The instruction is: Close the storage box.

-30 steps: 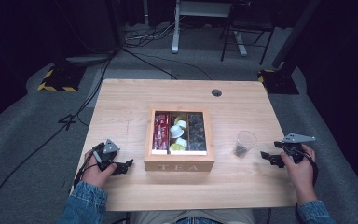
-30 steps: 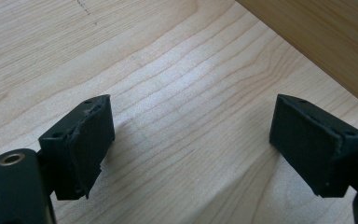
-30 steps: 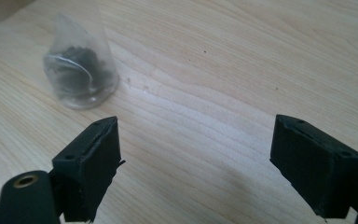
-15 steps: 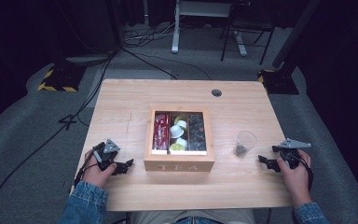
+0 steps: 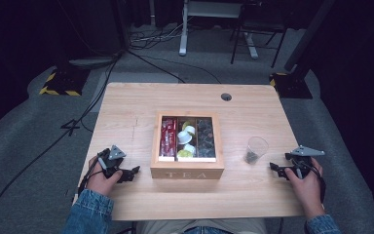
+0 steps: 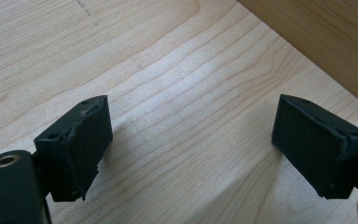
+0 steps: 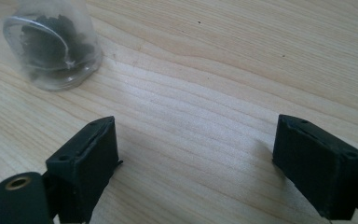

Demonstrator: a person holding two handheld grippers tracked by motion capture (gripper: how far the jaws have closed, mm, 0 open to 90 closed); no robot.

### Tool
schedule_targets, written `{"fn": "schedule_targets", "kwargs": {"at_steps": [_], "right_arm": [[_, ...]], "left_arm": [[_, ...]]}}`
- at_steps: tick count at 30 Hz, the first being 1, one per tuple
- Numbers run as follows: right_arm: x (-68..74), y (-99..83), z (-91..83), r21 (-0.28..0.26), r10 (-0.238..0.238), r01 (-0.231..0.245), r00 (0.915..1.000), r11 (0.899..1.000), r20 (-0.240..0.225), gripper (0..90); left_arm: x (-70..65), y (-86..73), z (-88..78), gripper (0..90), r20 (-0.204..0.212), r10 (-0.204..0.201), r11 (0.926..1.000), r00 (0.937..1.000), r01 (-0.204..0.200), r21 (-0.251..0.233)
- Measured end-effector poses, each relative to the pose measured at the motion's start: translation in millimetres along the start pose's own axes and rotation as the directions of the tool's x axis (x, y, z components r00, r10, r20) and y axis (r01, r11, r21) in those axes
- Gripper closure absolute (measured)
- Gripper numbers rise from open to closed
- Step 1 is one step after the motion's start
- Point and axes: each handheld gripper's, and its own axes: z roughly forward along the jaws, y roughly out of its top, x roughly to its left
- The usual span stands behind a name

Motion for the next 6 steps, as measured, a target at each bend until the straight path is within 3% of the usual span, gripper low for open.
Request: {"fn": "schedule_targets", "kwargs": {"at_steps": [6], "right_arm": [[0.2, 0.0, 0.0, 0.0, 0.002, -0.002, 1.0, 1.0, 0.002, 13.8]], "left_arm": [[-1.0, 0.1, 0.3, 12.4, -0.006, -0.009, 1.0, 0.9999, 0.009, -0.001]]}}
